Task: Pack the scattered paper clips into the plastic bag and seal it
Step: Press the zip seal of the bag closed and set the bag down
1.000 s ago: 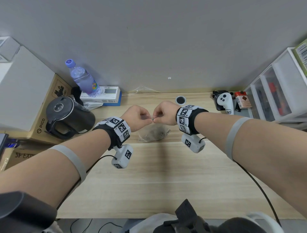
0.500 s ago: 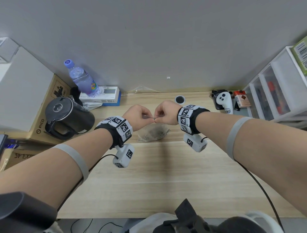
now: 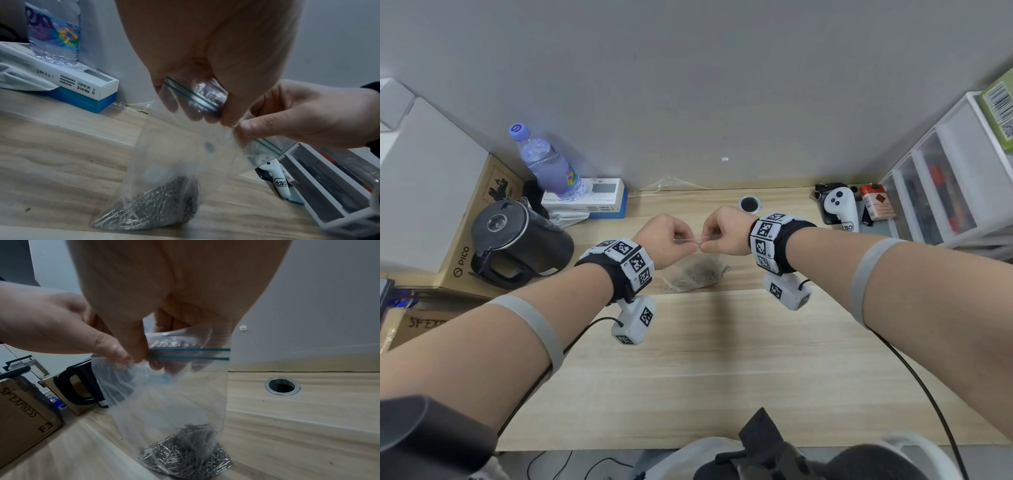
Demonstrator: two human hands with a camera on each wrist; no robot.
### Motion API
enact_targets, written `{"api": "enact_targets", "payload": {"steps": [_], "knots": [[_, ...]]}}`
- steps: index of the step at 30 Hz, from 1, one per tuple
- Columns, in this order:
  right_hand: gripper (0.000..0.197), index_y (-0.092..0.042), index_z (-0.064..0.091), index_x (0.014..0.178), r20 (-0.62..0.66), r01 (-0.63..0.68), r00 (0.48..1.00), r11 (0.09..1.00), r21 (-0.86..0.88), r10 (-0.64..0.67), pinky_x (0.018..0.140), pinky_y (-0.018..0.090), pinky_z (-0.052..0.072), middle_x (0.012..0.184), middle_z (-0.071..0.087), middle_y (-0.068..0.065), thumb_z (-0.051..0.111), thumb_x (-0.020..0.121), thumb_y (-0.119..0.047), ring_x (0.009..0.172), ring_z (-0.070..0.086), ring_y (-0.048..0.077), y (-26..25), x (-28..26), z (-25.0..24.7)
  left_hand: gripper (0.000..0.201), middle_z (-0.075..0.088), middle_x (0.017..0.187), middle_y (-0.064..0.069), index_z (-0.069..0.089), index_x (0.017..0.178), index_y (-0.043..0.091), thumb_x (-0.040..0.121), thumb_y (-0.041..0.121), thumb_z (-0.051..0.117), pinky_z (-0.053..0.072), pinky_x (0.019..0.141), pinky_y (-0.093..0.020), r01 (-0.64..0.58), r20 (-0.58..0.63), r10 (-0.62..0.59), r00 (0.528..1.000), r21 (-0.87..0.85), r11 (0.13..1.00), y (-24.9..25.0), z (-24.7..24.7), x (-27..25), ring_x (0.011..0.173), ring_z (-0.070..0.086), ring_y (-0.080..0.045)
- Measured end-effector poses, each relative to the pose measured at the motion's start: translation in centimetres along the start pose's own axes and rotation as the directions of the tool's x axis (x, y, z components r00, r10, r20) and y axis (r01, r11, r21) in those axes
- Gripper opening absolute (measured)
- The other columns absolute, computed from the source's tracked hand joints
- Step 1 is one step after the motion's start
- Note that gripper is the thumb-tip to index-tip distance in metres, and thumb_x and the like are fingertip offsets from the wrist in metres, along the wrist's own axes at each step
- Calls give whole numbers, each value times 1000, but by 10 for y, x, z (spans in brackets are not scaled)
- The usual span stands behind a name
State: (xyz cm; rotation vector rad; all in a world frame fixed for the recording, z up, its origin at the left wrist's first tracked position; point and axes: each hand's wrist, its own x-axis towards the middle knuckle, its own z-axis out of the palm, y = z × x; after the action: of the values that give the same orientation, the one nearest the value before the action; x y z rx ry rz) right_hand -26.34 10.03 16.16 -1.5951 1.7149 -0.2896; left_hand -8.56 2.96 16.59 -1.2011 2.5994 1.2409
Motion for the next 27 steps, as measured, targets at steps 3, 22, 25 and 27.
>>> {"api": "enact_targets", "payload": {"steps": [3,22,25,27], "knots": [[4,-22,70,84,0,-11,1000,1000,-24,11,70,24,50,79,67,-9,68,84,-26,78,64,13,3,-2,-3,10,72,80,-1,72,76,19,86,20,71,56,86,-39,3,-8,-3,1000,25,1000,2,2,2,85,67,-20],[6,-23,71,83,-31,-27,999,999,-27,26,72,27,53,77,68,-8,69,84,-29,79,65,15,8,-5,-9,10,74,82,-3,75,77,16,85,22,72,57,86,-36,41,-30,-42,999,-27,999,-1,-2,1,85,70,-19],[5,-27,67,81,-45,-44,998,999,-31,42,70,24,49,73,62,-14,69,85,-29,76,63,13,12,-6,-10,10,75,82,-2,75,77,17,85,22,72,58,87,-37,37,-29,-38,999,-44,998,-1,-2,1,86,70,-18],[6,-28,65,82,-56,-48,997,997,-56,45,70,23,46,72,60,-18,69,86,-29,75,61,11,13,-5,-9,11,74,81,-1,73,73,21,84,22,72,58,87,-39,35,-24,-36,999,-49,998,-1,-1,2,85,71,-18]]}}
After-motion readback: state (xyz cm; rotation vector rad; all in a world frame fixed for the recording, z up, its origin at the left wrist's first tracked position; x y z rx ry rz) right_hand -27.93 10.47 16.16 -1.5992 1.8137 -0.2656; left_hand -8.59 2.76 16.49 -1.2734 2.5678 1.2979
